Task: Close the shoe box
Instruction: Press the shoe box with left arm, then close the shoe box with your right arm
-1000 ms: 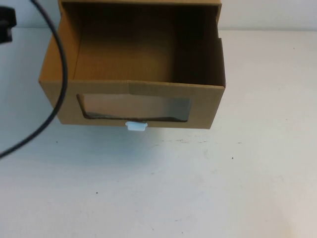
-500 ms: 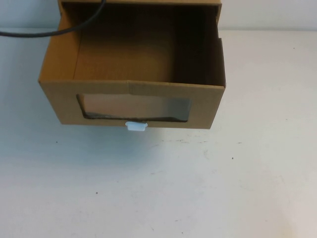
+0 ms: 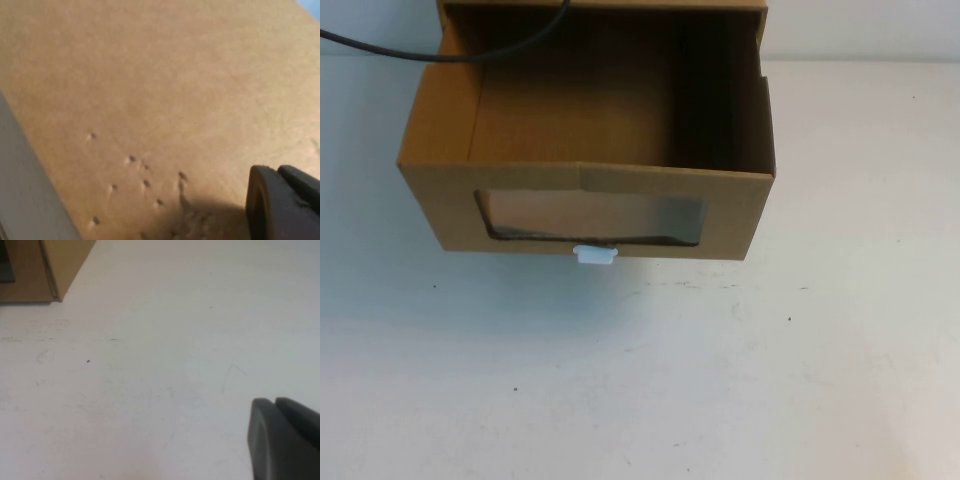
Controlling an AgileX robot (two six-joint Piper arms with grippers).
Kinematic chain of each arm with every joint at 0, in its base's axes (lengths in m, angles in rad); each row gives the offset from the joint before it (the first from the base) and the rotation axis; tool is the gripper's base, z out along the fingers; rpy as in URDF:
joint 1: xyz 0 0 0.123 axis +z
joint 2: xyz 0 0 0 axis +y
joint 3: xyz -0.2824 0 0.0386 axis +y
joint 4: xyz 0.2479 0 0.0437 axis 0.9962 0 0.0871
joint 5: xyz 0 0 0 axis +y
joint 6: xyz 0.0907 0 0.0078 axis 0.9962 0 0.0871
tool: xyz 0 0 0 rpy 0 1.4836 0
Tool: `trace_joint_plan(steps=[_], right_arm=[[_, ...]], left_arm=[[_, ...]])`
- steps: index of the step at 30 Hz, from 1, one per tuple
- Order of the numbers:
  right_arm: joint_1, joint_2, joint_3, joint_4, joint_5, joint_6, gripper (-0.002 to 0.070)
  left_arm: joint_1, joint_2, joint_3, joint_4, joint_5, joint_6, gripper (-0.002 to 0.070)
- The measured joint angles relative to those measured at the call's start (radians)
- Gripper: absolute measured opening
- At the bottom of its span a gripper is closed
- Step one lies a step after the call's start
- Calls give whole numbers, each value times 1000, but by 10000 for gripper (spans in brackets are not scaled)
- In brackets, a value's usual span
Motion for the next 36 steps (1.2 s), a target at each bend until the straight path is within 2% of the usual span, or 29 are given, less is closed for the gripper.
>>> trace_joint_plan(steps=[8,14,19,23,26,30,36], right_arm=[[0,0,0,38,-18,0,-13],[0,0,0,340,-126,0,-13],[0,0,0,679,-223,0,-13],[0,0,0,756,-265,0,-13],[0,0,-12,766,-173,0,-13],[0,31,-128,707,18,0,-13],[0,307,-396,513,362,-29,-13]], left_arm=[[0,16,-4,-10,-1,6,-5],[0,16,-4,-11,-1,8,-5],[0,16,-4,-11,3,8,-5],[0,16,-4,-11,5,8,-5],[0,16,-4,-15,8,8,-5],[0,16,-4,-15,10,8,-5],[0,16,-4,-15,10,8,-5]])
